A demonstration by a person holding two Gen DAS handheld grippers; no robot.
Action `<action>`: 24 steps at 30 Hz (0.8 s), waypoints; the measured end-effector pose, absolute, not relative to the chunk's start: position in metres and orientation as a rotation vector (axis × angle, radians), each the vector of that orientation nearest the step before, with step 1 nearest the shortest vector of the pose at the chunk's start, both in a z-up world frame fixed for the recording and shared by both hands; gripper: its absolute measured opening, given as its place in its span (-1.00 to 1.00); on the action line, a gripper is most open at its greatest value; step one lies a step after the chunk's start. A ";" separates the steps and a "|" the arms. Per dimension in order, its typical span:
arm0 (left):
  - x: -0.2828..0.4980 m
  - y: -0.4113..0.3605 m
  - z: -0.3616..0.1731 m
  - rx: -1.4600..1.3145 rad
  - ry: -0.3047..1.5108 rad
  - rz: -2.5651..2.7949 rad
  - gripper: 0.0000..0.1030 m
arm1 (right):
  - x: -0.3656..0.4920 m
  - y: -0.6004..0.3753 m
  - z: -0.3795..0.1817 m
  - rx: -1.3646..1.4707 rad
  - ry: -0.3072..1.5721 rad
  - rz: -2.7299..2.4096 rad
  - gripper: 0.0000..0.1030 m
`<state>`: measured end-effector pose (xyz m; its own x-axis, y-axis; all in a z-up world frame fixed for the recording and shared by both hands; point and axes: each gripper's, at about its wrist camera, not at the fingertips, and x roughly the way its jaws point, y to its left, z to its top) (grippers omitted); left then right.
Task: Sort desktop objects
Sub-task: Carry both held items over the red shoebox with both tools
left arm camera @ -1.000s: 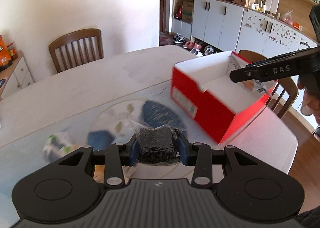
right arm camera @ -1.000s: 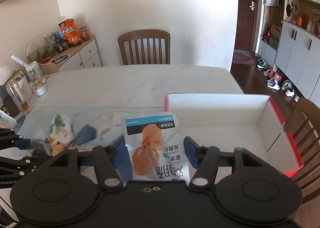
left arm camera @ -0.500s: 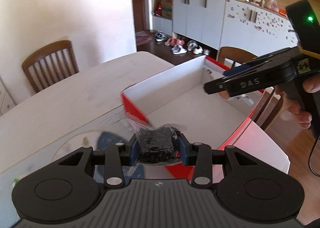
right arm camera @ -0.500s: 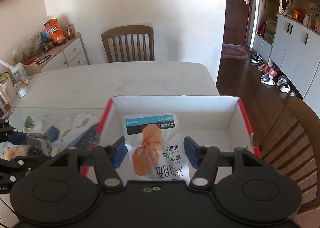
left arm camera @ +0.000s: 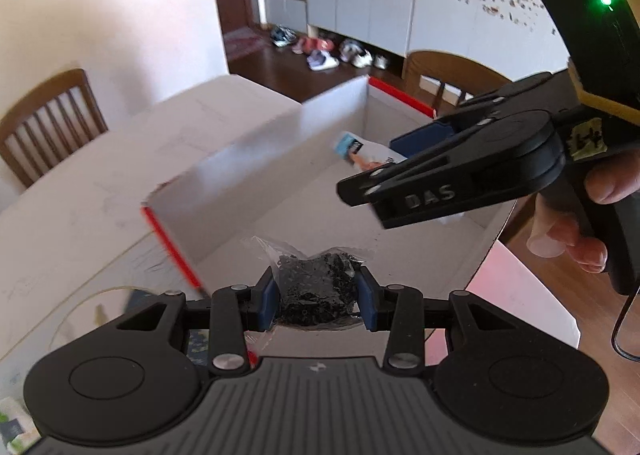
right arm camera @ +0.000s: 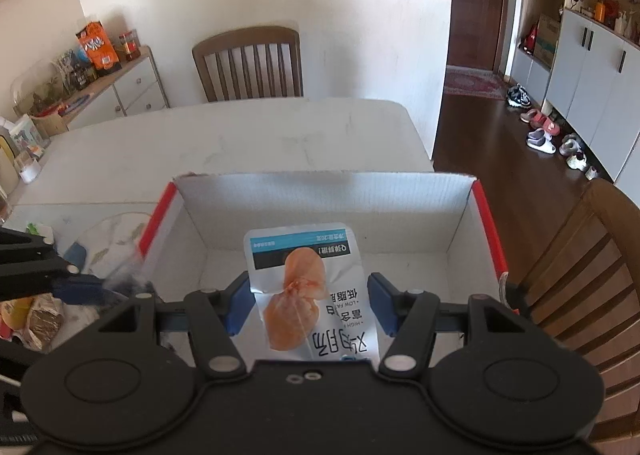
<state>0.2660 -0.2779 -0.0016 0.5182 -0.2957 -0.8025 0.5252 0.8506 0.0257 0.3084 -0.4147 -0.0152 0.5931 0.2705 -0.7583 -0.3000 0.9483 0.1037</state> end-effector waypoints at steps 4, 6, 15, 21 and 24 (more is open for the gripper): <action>0.276 -0.297 -0.015 0.341 0.927 -0.514 -0.24 | 0.320 -0.421 -0.028 -0.042 0.917 0.308 0.18; 0.283 -0.303 -0.022 0.363 0.941 -0.521 -0.24 | 0.325 -0.424 -0.036 -0.048 0.942 0.294 0.18; 0.307 -0.321 -0.048 0.410 1.051 -0.535 -0.24 | 0.335 -0.425 -0.061 -0.105 1.027 0.274 0.18; 0.312 -0.328 -0.062 0.443 1.113 -0.538 -0.23 | 0.338 -0.424 -0.071 -0.101 1.083 0.273 0.18; 0.318 -0.332 -0.068 0.457 1.142 -0.531 -0.23 | 0.340 -0.423 -0.074 -0.096 1.108 0.265 0.18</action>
<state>0.3181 -0.3323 -0.0676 0.3185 -0.1612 -0.9341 0.6100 0.7891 0.0718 0.3396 -0.4232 -0.0735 0.4185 0.1630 -0.8935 -0.2585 0.9644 0.0549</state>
